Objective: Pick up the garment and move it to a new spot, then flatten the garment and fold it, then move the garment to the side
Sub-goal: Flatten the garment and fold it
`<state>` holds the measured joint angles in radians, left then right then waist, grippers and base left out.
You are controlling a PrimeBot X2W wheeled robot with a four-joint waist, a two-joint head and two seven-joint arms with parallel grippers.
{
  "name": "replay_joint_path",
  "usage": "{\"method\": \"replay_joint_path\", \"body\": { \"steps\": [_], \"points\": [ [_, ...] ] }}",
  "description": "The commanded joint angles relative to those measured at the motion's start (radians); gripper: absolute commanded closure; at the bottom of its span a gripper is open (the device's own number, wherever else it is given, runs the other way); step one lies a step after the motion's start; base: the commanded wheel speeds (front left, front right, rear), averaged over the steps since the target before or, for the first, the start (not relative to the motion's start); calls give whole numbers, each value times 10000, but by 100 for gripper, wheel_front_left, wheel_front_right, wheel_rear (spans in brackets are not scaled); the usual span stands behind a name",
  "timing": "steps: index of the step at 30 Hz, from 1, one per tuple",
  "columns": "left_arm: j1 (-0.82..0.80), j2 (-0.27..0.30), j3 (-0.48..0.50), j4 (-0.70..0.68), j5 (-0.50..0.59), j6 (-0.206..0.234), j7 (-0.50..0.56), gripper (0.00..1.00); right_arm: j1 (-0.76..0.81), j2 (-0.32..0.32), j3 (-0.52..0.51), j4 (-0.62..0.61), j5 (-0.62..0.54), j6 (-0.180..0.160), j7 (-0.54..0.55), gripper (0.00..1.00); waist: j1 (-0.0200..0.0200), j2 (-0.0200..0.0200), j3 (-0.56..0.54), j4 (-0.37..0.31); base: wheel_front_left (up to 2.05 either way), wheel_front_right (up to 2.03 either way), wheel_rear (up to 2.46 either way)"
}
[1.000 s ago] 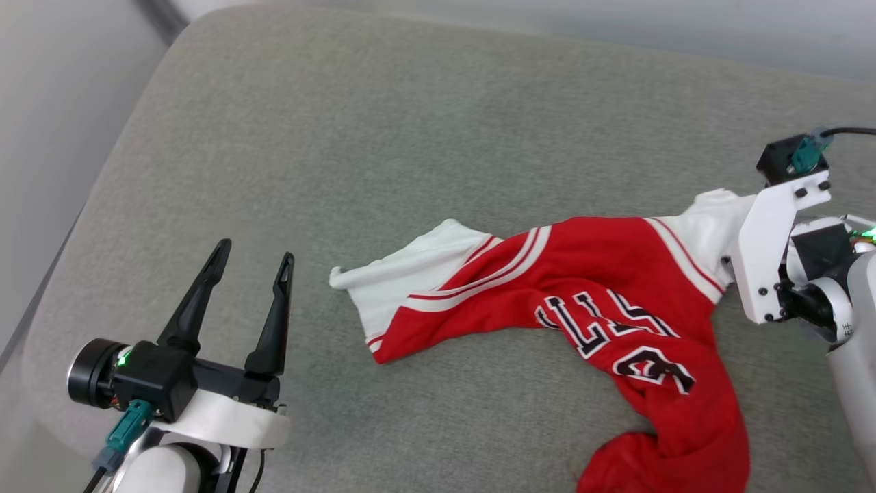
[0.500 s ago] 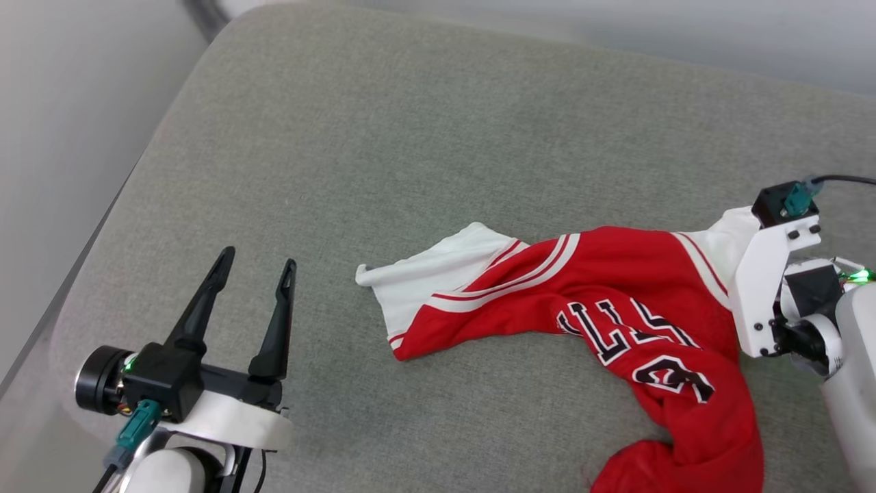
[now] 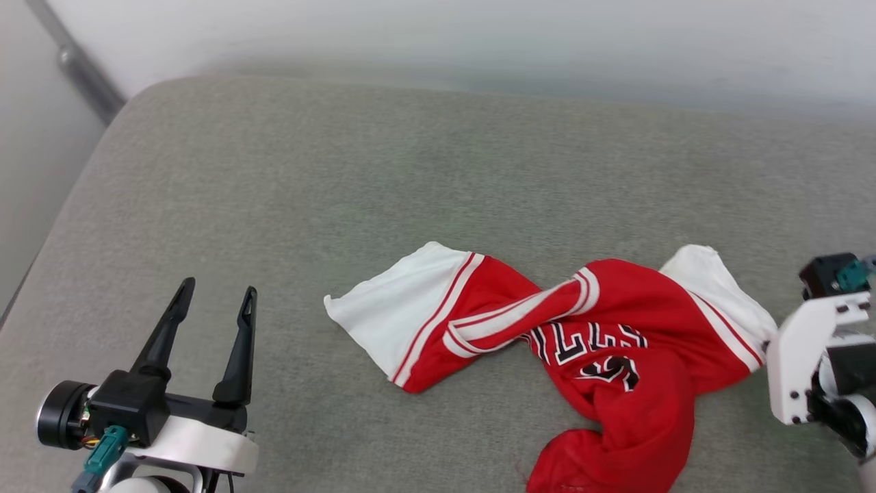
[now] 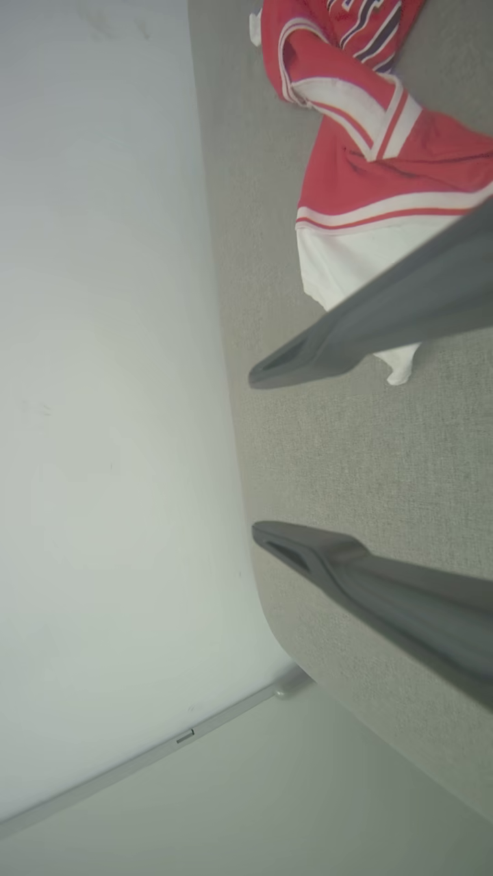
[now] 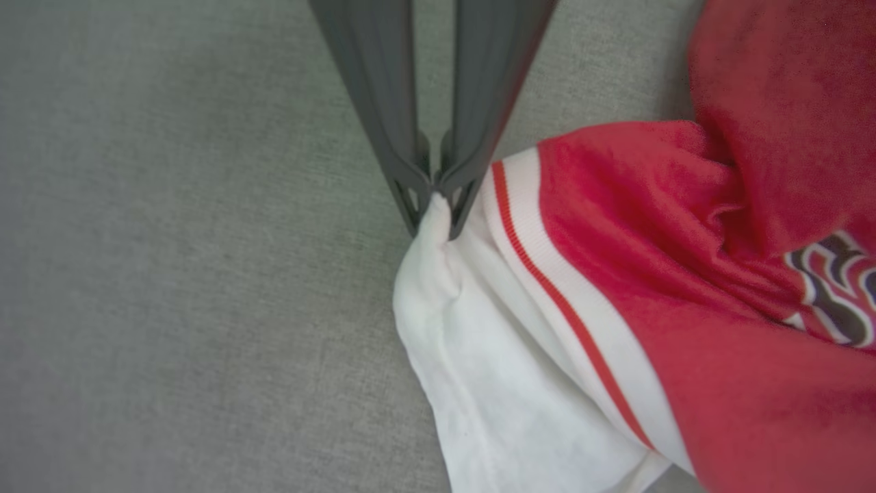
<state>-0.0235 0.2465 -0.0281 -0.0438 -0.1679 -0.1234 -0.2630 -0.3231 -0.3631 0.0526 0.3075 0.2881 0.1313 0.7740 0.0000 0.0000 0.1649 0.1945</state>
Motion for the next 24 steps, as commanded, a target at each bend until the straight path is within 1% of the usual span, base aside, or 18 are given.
{"method": "replay_joint_path", "body": {
  "steps": [1, 3, 4, 7, 10, 16, 17, 18, 19, 24],
  "points": [
    [156, 29, 55, -34, 41, -29, -25, 0, 520, -95, -307, -239, -123, -10, -138, 100, 0, 0, -194, -427, 0, 0, 0],
    [212, 3, 74, -29, 60, -36, -25, 0, 971, -45, -692, -441, -269, -10, -241, 100, 0, 0, -199, -583, 0, 0, 0],
    [212, 3, 74, -29, 60, -36, -25, 0, 971, -45, -692, -441, -269, -10, -241, 100, 0, 0, -199, -583, 0, 0, 0],
    [159, -17, 107, -6, 59, -39, -26, 0, 1573, 72, -1245, -665, -475, -9, -351, 100, 0, 0, -136, -757, 0, 0, 0],
    [56, -31, 121, 38, 40, -47, -26, 0, 2069, 180, -1577, -819, -750, -9, -489, 100, 0, 0, -61, -883, 0, 0, 0],
    [-44, -58, 86, 195, 30, -46, -26, 0, 2568, 569, -1963, -562, -1175, -10, -822, 100, 0, 0, -57, -1040, 0, 0, 0],
    [-54, -59, 96, 218, 27, -48, -26, 0, 2571, 621, -1949, -540, -1252, -9, -926, 82, 0, 0, -71, -1068, 0, 0, 0],
    [-56, -54, 121, 234, 20, -50, -26, 0, 2548, 644, -1801, -556, -1327, -9, -1016, 0, 0, 0, -91, -1116, 0, 0, 0],
    [-55, -35, 141, 227, 12, -52, -26, 0, 2448, 686, -1594, -667, -1279, -7, -1184, 0, 0, 0, -112, -1184, 0, 0, 0],
    [99, 39, 263, 7, -79, -57, -26, 0, 1908, 965, -1341, -1470, -952, -9, -2158, 0, 0, 0, -391, -1537, 0, 0, 0]
  ]
}}
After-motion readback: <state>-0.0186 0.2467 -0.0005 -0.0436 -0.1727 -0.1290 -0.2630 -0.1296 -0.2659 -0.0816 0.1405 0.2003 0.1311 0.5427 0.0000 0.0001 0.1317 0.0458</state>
